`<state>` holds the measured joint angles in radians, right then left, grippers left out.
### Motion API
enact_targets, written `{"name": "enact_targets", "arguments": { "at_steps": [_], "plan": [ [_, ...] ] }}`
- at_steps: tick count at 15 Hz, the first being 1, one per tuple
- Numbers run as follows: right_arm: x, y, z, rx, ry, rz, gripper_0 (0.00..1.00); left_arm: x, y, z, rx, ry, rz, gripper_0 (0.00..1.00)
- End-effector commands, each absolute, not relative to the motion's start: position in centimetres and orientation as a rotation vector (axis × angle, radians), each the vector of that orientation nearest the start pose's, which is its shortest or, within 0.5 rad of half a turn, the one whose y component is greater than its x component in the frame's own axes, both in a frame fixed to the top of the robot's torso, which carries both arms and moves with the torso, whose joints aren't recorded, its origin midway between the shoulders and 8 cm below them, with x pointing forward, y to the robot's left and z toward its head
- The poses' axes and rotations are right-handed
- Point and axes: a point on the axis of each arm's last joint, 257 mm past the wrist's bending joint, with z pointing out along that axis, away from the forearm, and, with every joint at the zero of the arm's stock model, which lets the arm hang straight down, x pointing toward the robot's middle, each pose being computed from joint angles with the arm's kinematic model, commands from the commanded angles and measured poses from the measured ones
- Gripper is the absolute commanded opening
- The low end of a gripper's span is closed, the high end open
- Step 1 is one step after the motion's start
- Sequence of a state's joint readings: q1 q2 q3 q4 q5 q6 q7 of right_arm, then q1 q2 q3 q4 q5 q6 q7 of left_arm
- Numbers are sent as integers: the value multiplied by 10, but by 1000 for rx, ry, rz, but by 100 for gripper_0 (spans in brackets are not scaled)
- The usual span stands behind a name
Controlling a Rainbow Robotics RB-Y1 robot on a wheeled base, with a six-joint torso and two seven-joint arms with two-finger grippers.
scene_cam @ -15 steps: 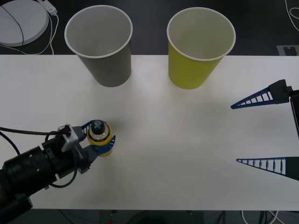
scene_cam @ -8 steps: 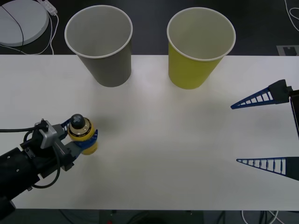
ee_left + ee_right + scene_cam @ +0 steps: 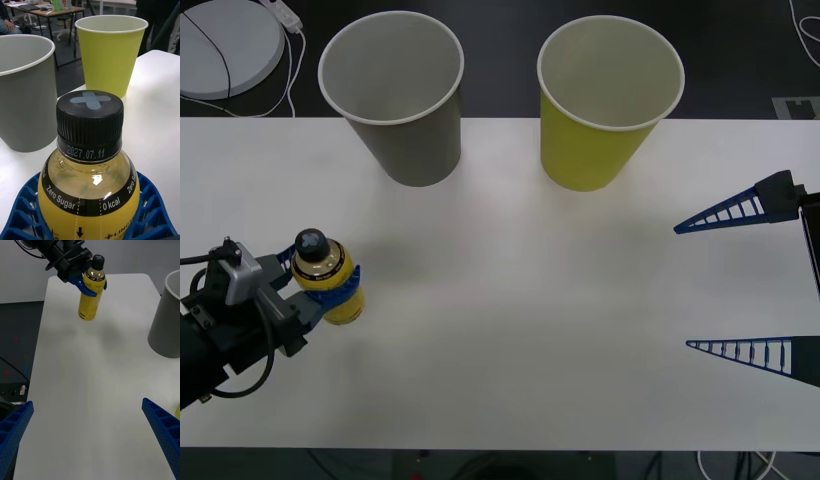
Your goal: Put the can into the green bin and the plastic bottle into the gray bin
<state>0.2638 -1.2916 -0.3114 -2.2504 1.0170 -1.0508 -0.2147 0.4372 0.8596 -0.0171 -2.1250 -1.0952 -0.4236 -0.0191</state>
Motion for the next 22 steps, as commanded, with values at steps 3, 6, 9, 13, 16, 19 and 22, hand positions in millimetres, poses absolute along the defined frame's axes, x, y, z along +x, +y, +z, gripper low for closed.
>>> {"name": "enact_targets", "arguments": {
  "at_steps": [3, 6, 9, 13, 16, 19, 22],
  "plan": [
    [294, -190, -80, -1647, 1412, 445, 100, 373, 245, -147, 844, 1608, -333, 0],
    [294, -190, -80, -1647, 1412, 445, 100, 376, 267, -135, 854, 1661, -301, 0],
    [294, -190, -80, -1647, 1412, 445, 100, 378, 282, -124, 875, 1717, -267, 0],
    [294, -190, -80, -1647, 1412, 445, 100, 387, 292, -111, 906, 1773, -228, 0],
    [294, -190, -80, -1647, 1412, 445, 100, 397, 296, -96, 907, 1819, -220, 0],
    [294, -190, -80, -1647, 1412, 445, 100, 414, 308, -78, 905, 1828, -197, 0],
    [294, -190, -80, -1647, 1412, 445, 100, 436, 314, -62, 901, 1815, -188, 0]
  ]
}}
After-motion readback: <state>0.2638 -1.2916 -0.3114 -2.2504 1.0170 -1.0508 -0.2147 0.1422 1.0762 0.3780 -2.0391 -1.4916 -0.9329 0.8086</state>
